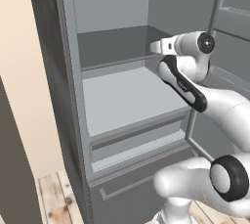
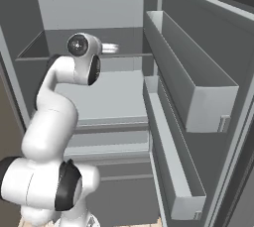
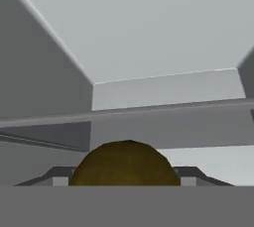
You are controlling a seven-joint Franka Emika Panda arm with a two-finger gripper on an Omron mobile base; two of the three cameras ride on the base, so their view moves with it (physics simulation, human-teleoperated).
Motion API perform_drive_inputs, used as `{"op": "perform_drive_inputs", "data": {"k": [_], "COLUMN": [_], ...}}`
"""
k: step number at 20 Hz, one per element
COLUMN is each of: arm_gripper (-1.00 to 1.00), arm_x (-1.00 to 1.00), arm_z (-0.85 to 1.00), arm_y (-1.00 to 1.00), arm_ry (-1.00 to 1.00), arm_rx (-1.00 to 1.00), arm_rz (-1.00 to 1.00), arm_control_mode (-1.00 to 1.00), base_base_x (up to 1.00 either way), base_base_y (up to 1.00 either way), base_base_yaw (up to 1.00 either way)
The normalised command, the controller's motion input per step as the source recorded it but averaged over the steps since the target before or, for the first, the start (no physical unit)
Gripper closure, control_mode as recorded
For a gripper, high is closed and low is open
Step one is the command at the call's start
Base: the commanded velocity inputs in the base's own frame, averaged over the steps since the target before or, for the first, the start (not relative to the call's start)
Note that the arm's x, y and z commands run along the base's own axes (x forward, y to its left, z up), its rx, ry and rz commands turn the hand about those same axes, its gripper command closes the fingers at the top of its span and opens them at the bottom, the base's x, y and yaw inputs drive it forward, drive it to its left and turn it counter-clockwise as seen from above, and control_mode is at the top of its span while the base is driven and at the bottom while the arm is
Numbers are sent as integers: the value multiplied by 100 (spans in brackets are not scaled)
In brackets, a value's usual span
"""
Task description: Retrieve the kiwi and banana from the fridge and place them into the bowl on the dining table.
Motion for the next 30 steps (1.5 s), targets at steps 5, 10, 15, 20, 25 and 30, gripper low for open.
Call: {"op": "perform_drive_inputs", "data": {"k": [5,10,15,20,25,30], "arm_gripper": [100,100,100,100,100,100], "arm_x": [-100,-100,-100,-95,-52,-13], "arm_z": [45,10,-30,-53,-39,-5], "arm_y": [0,0,0,0,0,0], "arm_ry": [13,7,1,0,0,0], "arm_rx": [-11,-15,-17,-13,-6,0], "arm_rz": [26,16,-3,-12,-9,-1], "arm_control_mode": [-100,-100,-100,-100,-100,-100], "base_base_x": [0,0,0,0,0,0], "base_base_y": [0,0,0,0,0,0], "base_base_yaw": [0,0,0,0,0,0]}}
